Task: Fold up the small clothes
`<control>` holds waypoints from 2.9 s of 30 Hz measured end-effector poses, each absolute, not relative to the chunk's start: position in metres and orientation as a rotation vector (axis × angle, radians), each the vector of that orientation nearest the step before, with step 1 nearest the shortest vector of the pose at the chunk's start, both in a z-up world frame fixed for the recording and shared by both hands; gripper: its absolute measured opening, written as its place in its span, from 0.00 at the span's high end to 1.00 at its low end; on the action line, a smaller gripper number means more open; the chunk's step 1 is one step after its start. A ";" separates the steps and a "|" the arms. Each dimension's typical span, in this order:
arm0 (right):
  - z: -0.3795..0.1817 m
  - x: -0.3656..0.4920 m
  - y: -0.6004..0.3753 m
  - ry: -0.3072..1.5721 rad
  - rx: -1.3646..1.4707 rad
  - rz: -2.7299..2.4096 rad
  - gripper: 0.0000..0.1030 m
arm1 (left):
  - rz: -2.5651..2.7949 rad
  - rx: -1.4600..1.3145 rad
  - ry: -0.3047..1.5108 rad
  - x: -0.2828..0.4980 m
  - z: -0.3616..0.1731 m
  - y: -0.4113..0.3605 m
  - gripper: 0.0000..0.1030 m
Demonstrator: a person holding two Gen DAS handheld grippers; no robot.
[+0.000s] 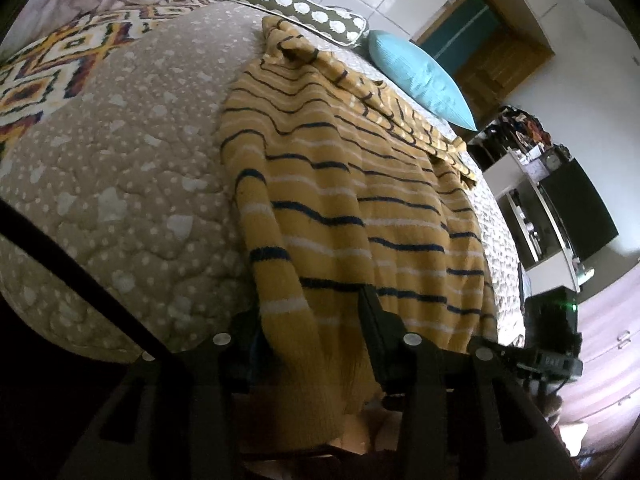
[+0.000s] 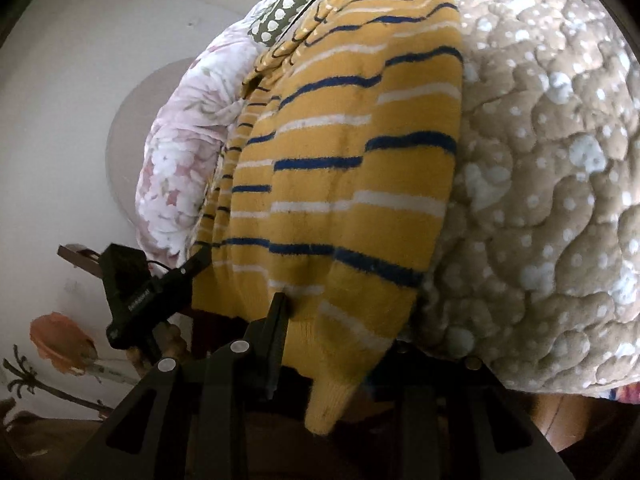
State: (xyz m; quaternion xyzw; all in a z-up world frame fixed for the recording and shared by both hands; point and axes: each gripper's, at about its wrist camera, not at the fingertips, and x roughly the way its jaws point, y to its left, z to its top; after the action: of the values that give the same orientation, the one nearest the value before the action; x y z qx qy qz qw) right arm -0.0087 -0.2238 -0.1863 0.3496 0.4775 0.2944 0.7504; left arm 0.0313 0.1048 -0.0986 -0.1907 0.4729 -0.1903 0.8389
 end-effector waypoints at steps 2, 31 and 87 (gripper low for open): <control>-0.185 -0.010 -0.221 1.051 0.739 0.640 0.68 | -0.356 -0.384 1.012 0.033 -0.097 0.103 0.86; -0.023 0.066 -0.255 0.705 0.435 0.528 0.94 | -0.242 -0.313 0.791 0.155 0.024 0.083 0.93; -0.118 0.169 -0.316 0.906 0.465 0.245 0.76 | -0.268 -0.158 1.091 0.271 -0.081 0.076 0.87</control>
State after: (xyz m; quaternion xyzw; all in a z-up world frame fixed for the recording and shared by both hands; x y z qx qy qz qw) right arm 0.1694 -0.3162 -0.1178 0.2222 0.4326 0.1168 0.8659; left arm 0.2708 0.0760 -0.0814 -0.0749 0.5167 -0.1271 0.8433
